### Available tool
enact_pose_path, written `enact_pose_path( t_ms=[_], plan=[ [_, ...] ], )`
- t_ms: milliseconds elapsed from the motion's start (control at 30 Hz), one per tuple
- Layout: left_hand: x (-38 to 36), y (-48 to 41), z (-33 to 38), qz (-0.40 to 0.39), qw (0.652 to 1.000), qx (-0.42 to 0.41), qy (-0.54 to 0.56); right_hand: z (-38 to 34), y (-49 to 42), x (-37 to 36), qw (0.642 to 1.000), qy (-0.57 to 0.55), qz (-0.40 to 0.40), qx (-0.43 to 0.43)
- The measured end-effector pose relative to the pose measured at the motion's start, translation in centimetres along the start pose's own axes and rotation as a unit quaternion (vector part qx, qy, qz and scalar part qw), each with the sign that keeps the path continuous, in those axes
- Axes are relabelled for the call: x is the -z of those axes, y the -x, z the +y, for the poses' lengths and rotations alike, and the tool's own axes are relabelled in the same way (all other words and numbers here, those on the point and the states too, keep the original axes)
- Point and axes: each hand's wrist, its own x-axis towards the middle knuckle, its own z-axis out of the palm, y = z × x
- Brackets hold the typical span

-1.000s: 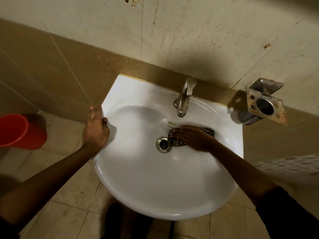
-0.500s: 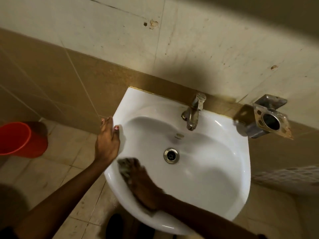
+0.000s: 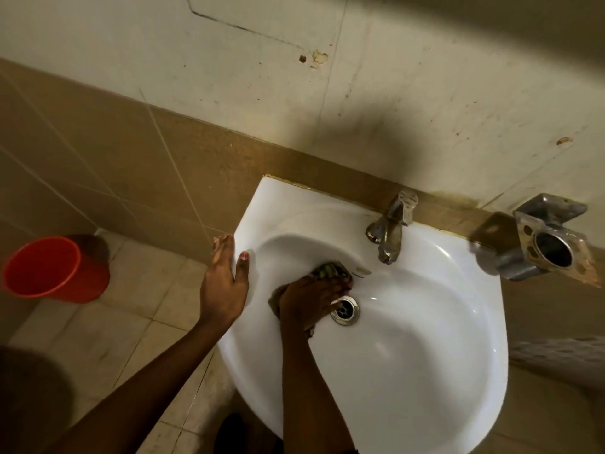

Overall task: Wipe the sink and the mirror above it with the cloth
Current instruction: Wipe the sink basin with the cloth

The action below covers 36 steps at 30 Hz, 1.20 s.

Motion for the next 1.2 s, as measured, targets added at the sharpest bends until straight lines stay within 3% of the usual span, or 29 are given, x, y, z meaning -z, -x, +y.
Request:
enact_pose_path(
  t_ms=[100, 133, 167, 233, 333, 367, 400, 433, 500, 533, 600, 667, 700, 767, 833, 933, 1000, 1067, 1133, 1200],
  plan=[
    [-0.2, -0.1, -0.2, -0.011, 1.000, 0.004, -0.002, -0.1, 1.3, -0.5, 0.991, 0.133, 0.015, -0.011],
    [-0.4, -0.1, -0.3, -0.011, 1.000, 0.005, 0.002, 0.3, 2.3, 0.0, 0.985, 0.163, 0.014, 0.051],
    [-0.5, -0.1, -0.2, -0.010, 1.000, 0.005, 0.005, 0.7, 3.5, 0.5, 0.979, 0.162, -0.029, 0.124],
    [-0.5, 0.2, 0.2, -0.024, 1.000, -0.002, 0.010, 0.9, 6.6, 2.8, 0.949, 0.129, -0.201, 0.208],
    [-0.4, 0.1, 0.4, -0.024, 1.000, -0.002, 0.003, 3.0, 9.7, 8.0, 0.877, 0.070, -0.393, 0.266],
    [-0.1, 0.0, 0.1, -0.012, 1.000, 0.011, 0.005, 4.9, 8.9, 9.7, 0.857, 0.051, -0.442, 0.258],
    [0.2, 0.1, -0.3, -0.003, 1.000, 0.027, 0.007, 7.3, 6.9, 11.6, 0.840, 0.102, -0.450, 0.285],
    [0.2, 0.2, -0.3, -0.002, 0.999, 0.033, 0.006, 9.7, 4.5, 13.9, 0.831, 0.207, -0.407, 0.318],
    [0.0, 0.3, -0.3, -0.007, 0.999, 0.033, 0.002, 14.1, -0.3, 17.3, 0.834, 0.388, -0.209, 0.331],
    [0.0, 0.2, -0.3, -0.010, 1.000, 0.027, 0.000, 15.3, -1.9, 18.0, 0.846, 0.420, -0.146, 0.295],
    [-0.1, -0.2, -0.1, -0.014, 1.000, 0.023, 0.000, 14.8, -1.9, 17.7, 0.868, 0.435, -0.106, 0.214],
    [-0.2, -0.3, -0.1, -0.014, 1.000, 0.022, -0.001, 12.8, 0.4, 14.3, 0.900, 0.365, -0.129, 0.203],
    [-0.2, -0.3, -0.2, -0.016, 1.000, 0.022, 0.002, 12.1, 1.9, 12.4, 0.901, 0.330, -0.151, 0.237],
    [-0.1, -0.2, 0.0, -0.017, 1.000, 0.022, 0.008, 9.7, 5.6, 10.1, 0.872, 0.248, -0.300, 0.298],
    [0.0, -0.1, 0.2, -0.016, 1.000, 0.021, 0.008, 8.1, 7.5, 10.1, 0.848, 0.158, -0.402, 0.306],
    [0.2, -0.2, 0.4, -0.017, 0.999, 0.027, 0.007, 9.6, 6.5, 14.2, 0.803, 0.103, -0.483, 0.334],
    [0.1, -0.1, 0.5, -0.020, 0.999, 0.036, 0.000, 11.5, 3.2, 18.3, 0.794, 0.152, -0.467, 0.358],
    [0.0, -0.1, 0.5, -0.021, 0.999, 0.041, -0.007, 12.9, -1.6, 22.0, 0.788, 0.229, -0.401, 0.408],
    [0.0, -0.1, 0.6, -0.020, 0.999, 0.042, -0.009, 11.9, -5.2, 24.6, 0.760, 0.312, -0.364, 0.440],
    [-0.2, -0.1, 0.6, -0.019, 0.999, 0.037, -0.019, 8.9, -8.3, 24.2, 0.681, 0.362, -0.257, 0.582]
  ],
)
